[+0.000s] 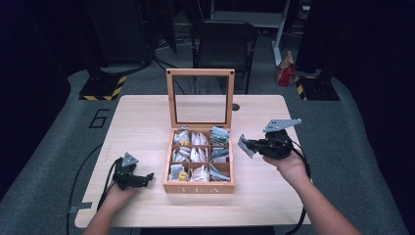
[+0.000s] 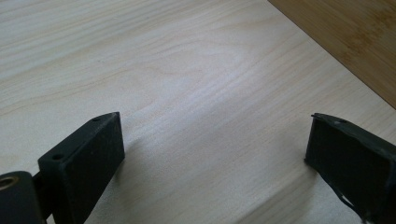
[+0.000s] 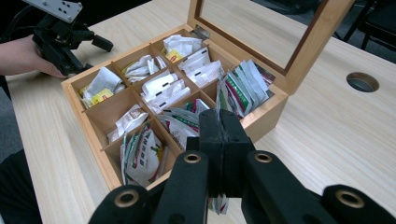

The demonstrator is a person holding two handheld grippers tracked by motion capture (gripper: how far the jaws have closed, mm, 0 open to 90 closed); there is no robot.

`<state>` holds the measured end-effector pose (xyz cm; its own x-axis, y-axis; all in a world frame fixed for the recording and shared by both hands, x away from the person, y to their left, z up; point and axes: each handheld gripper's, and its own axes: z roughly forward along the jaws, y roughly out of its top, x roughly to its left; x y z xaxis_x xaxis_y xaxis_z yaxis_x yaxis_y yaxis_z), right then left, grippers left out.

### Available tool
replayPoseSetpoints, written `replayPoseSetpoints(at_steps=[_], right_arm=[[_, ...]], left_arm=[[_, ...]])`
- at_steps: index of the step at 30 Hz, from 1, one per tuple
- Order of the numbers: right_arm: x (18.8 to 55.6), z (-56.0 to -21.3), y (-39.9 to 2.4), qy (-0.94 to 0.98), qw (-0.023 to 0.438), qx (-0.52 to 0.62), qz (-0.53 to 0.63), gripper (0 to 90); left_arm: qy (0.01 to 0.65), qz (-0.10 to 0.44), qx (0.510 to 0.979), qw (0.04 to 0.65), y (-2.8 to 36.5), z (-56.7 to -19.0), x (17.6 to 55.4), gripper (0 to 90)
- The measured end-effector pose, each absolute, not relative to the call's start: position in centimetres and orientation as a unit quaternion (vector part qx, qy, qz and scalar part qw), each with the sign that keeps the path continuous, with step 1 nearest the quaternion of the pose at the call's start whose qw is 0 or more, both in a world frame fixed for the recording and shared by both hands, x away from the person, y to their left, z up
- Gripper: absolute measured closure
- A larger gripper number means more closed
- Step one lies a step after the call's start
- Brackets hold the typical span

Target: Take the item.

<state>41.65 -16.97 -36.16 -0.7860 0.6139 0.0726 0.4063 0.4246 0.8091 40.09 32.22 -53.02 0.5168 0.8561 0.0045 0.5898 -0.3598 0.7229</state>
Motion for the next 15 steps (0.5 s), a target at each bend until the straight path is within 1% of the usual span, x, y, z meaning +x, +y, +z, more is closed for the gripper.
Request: replayPoseSetpoints(at_steps=[15], right_arm=[[42.2,-37.1,-18.7,0.829,0.132,0.325,0.435,89.8]], left_arm=[[0.452,0.195,0.800,0.342,32.2,-53.0,40.1,4.0]])
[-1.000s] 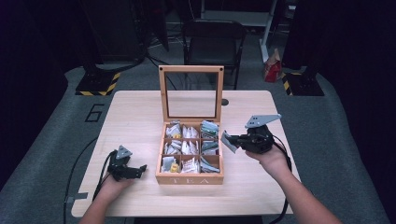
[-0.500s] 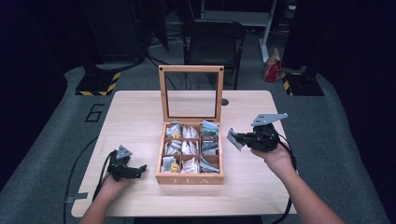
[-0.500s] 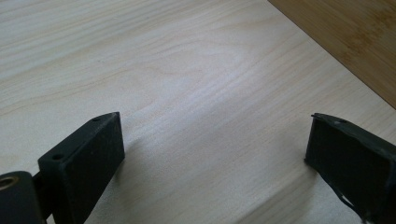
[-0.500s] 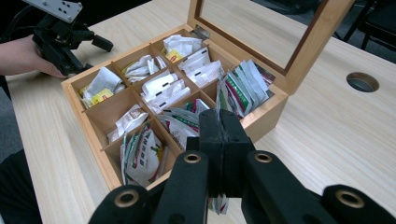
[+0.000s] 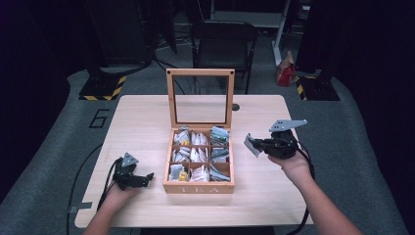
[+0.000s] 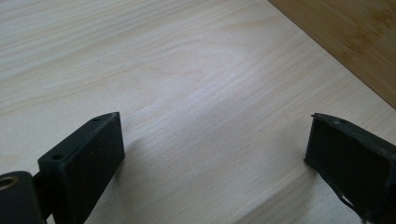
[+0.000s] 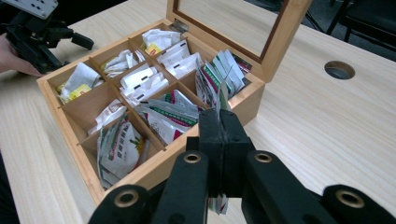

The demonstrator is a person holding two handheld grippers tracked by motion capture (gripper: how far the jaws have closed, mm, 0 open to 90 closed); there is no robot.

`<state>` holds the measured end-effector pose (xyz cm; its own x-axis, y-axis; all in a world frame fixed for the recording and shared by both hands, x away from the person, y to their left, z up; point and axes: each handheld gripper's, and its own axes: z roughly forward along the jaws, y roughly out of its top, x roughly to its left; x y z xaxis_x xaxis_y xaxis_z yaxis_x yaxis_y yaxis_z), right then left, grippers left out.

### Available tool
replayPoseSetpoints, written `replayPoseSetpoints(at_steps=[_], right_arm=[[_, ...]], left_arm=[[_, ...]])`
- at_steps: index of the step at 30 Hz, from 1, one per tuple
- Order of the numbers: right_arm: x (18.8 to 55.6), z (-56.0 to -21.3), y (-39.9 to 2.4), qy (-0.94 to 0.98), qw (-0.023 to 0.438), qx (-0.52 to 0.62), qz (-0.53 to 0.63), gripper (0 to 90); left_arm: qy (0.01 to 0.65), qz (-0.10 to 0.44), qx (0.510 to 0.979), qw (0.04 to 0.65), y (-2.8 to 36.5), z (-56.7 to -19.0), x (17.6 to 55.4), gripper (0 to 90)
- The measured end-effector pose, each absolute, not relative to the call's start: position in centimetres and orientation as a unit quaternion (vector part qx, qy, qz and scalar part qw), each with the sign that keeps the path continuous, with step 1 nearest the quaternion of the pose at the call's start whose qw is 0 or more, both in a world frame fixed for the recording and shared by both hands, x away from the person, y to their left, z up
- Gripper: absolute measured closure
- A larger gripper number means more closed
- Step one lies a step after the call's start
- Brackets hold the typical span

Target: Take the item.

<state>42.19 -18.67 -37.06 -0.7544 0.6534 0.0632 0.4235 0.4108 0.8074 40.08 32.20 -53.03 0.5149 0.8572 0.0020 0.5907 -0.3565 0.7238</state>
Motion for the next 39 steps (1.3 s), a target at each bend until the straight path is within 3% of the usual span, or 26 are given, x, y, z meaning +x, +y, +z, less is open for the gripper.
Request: replayPoseSetpoints(at_steps=[39], right_arm=[[42.6,-40.5,-20.9,0.820,0.154,0.362,0.416,89.7]], left_arm=[[0.452,0.196,0.800,0.342,32.2,-53.0,40.1,4.1]])
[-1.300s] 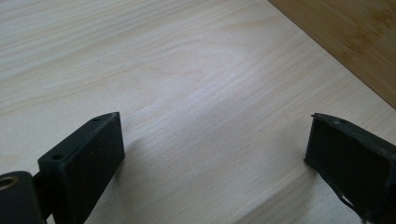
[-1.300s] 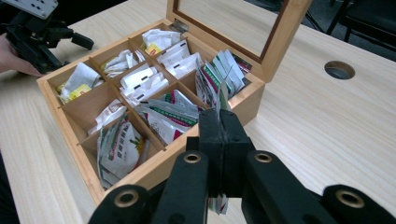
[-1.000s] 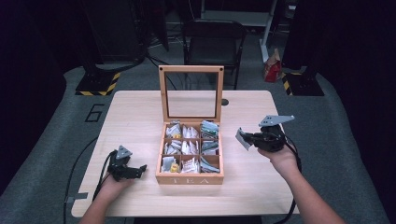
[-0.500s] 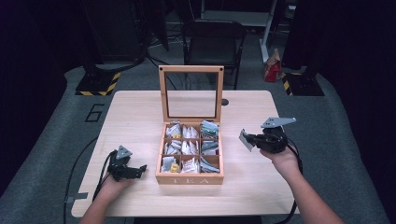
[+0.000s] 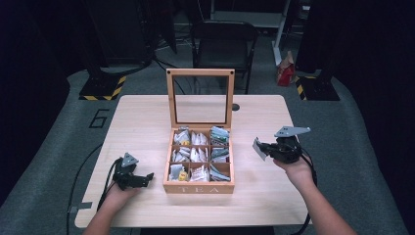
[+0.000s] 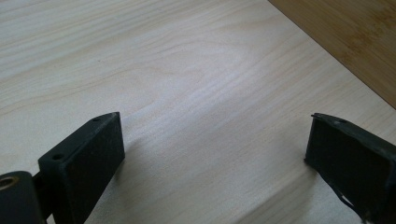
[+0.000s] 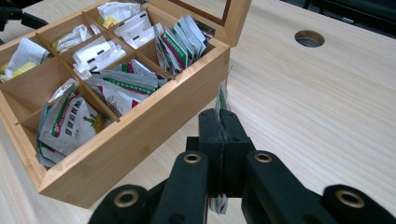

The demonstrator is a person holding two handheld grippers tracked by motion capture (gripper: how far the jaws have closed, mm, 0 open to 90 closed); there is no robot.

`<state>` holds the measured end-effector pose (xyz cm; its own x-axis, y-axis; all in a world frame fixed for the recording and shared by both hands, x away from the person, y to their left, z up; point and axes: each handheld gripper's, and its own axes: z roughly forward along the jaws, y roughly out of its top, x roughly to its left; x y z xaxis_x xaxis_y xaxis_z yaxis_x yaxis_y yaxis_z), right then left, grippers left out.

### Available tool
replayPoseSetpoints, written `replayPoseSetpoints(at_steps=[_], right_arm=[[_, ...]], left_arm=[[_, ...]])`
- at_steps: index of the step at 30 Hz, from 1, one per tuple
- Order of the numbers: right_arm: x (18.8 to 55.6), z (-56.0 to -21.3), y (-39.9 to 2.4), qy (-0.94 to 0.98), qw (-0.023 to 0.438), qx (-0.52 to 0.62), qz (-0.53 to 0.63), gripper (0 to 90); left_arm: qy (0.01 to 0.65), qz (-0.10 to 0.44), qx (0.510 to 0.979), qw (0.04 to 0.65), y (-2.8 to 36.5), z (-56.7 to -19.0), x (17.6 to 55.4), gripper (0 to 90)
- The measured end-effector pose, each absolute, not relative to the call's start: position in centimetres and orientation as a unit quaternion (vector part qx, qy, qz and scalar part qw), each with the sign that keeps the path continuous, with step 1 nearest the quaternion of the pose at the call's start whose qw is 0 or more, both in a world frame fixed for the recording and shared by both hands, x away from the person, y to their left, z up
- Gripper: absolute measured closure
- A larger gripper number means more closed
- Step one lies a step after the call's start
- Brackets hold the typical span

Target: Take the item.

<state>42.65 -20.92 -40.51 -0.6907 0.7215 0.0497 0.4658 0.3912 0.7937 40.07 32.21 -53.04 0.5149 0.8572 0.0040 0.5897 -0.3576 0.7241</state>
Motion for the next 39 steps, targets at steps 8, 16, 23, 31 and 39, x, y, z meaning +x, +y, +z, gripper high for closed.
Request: replayPoseSetpoints(at_steps=[8,16,23,31,39], right_arm=[[42.5,-41.4,-21.0,0.821,0.154,0.367,0.410,89.7],[42.5,-42.2,-20.9,0.821,0.155,0.373,0.403,89.7],[42.7,-43.2,-20.9,0.823,0.159,0.376,0.395,89.7],[42.8,-44.1,-21.2,0.822,0.161,0.385,0.388,89.7],[43.0,-44.9,-21.6,0.821,0.165,0.393,0.379,89.6]], left_arm=[[0.452,0.196,0.800,0.342,32.2,-53.0,40.1,4.1],[0.452,0.196,0.801,0.342,32.2,-53.0,40.1,4.1],[0.452,0.198,0.799,0.343,32.2,-53.1,40.0,4.1],[0.452,0.198,0.799,0.343,32.2,-53.1,40.0,4.1],[0.452,0.198,0.799,0.343,32.2,-53.1,40.0,4.1]])
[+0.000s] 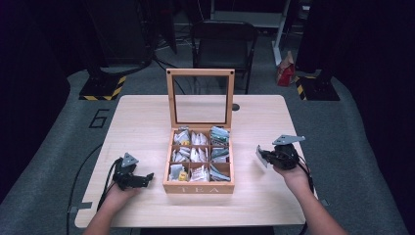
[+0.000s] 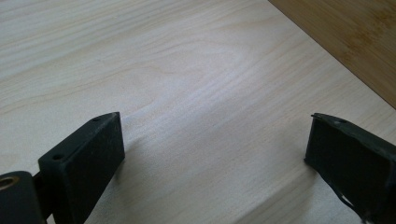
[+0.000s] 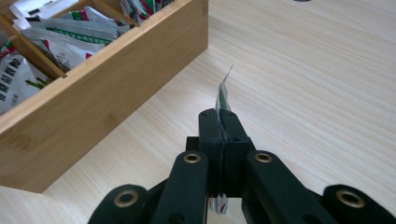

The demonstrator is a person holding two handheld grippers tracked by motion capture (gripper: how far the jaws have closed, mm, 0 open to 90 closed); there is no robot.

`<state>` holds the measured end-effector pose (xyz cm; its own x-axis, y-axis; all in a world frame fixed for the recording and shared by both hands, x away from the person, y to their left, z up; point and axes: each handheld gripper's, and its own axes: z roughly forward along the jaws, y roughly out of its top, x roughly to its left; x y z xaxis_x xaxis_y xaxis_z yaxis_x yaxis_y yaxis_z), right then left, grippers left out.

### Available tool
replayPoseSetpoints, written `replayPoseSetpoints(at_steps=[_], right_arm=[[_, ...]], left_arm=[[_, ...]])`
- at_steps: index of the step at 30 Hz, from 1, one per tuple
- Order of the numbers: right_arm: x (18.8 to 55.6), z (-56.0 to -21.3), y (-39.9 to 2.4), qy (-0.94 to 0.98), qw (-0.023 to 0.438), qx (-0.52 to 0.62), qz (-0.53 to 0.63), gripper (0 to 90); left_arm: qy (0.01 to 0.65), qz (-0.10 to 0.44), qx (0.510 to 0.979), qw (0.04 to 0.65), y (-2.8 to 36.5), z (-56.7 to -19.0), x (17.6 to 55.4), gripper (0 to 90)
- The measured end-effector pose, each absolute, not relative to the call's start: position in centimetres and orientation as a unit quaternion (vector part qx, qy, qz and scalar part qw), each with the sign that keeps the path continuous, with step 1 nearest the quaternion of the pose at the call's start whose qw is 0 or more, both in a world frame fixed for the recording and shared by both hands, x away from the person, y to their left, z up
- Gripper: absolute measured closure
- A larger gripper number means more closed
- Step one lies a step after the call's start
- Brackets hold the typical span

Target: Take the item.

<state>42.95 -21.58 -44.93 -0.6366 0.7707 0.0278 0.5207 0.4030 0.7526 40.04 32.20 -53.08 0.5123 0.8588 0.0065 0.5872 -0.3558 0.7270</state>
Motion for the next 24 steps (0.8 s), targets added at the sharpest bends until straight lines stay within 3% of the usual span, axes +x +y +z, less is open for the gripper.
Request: replayPoseSetpoints(at_steps=[24], right_arm=[[42.8,-47.1,-21.3,0.824,0.169,0.402,0.362,89.5]], left_arm=[[0.452,0.198,0.799,0.343,32.2,-53.1,40.0,4.1]])
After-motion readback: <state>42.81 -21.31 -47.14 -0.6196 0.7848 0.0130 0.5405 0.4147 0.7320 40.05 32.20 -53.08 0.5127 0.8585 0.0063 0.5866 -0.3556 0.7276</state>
